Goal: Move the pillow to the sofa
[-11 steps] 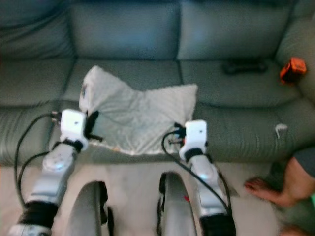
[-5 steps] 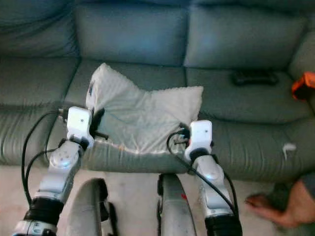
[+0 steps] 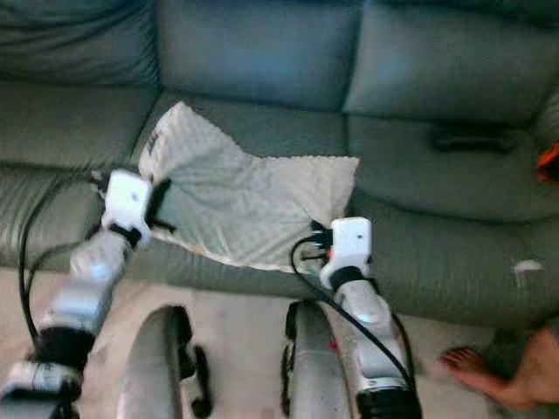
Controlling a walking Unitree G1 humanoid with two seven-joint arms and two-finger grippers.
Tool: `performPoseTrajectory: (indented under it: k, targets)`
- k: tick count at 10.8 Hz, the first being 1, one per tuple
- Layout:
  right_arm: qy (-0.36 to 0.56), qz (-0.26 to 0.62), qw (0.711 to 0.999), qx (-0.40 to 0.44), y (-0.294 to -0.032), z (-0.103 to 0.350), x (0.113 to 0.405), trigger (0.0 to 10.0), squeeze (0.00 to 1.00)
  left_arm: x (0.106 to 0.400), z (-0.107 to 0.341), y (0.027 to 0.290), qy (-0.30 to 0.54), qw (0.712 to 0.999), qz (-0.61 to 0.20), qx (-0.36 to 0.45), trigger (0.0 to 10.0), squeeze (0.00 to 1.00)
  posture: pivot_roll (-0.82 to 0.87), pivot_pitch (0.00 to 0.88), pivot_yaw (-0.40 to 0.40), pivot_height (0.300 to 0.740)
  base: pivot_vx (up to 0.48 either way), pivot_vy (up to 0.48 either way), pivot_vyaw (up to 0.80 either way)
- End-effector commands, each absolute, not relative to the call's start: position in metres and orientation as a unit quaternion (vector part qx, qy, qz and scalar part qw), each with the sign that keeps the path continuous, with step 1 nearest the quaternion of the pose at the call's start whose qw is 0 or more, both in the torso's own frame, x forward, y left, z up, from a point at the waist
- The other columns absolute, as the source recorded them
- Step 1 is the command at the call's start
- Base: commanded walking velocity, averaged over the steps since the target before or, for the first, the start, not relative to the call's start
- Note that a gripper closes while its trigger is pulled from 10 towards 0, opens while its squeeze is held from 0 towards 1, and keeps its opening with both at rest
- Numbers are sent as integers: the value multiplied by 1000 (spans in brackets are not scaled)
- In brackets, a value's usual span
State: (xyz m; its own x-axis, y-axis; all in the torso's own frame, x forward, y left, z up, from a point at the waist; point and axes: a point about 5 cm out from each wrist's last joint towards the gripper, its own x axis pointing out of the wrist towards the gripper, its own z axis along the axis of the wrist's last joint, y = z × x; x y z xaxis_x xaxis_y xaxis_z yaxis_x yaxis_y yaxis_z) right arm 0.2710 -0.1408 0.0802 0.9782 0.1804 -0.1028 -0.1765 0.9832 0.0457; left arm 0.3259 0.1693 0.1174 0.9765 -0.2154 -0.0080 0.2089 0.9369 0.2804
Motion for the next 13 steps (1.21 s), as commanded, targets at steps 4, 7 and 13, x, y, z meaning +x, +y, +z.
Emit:
performPoseTrajectory:
  k: [4,7,13]
  targets:
    - [48,33,998,-7,-181,101,308,10000,0,359,111,173,51,984,-54,164,10000,0,-87,427,-17,616,0,0,0]
    - [61,6,998,-20,-208,112,336,10000,0,375,121,178,57,986,-12,159,10000,0,-84,450,-7,616,0,0,0]
    - [42,-23,999,23,-205,130,370,10000,0,397,166,208,28,978,51,203,10000,0,-87,426,-4,616,0,0,0]
